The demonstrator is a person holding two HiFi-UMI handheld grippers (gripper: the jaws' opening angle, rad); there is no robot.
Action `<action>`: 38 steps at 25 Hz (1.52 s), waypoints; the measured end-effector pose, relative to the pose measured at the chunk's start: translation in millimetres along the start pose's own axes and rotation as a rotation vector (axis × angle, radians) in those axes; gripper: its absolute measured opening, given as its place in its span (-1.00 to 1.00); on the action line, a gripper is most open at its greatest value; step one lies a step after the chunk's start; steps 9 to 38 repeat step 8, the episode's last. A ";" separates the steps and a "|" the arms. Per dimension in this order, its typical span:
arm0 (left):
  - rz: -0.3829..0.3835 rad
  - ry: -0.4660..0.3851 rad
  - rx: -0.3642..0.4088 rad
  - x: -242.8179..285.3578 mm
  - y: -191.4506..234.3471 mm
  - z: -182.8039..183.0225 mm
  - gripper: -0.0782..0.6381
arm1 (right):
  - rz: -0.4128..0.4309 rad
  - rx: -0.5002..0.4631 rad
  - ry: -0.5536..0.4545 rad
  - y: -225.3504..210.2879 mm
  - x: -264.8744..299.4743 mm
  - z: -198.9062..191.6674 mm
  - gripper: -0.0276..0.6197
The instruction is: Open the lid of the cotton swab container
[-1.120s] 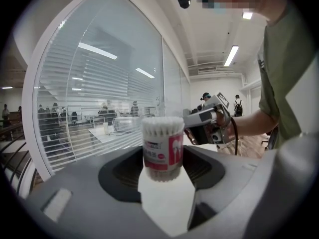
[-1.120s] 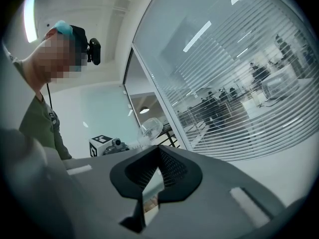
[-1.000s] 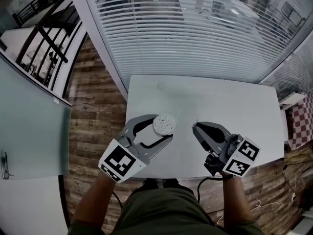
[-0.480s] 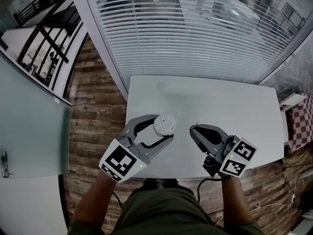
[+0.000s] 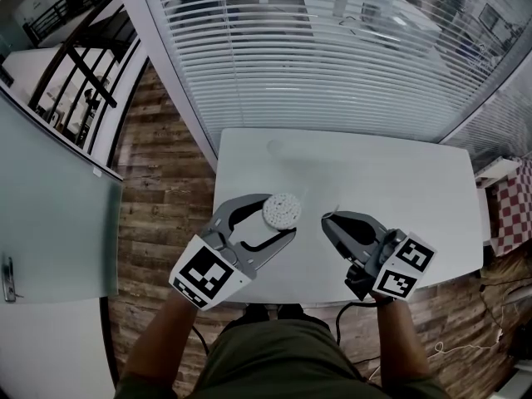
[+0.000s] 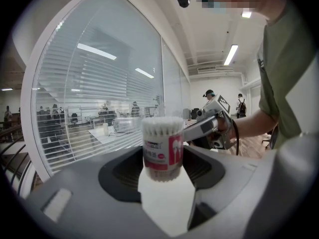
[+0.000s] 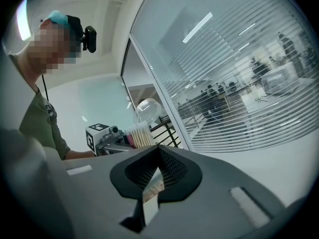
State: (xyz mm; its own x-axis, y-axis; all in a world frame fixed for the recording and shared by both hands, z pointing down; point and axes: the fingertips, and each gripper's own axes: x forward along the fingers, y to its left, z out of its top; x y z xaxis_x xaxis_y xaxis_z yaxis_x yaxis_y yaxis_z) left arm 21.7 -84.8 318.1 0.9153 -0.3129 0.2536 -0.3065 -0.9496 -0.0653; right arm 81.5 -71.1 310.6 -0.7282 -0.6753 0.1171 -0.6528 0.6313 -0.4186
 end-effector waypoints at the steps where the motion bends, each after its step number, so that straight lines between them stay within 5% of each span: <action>1: 0.000 0.000 0.000 0.1 0.1 0.0 -0.07 | 0.001 -0.001 0.000 0.0 0.0 0.1 -0.89; 38: 0.001 -0.003 -0.003 0.7 2.8 -0.4 -0.07 | -0.001 0.004 -0.001 -2.0 1.9 -0.1 -0.89</action>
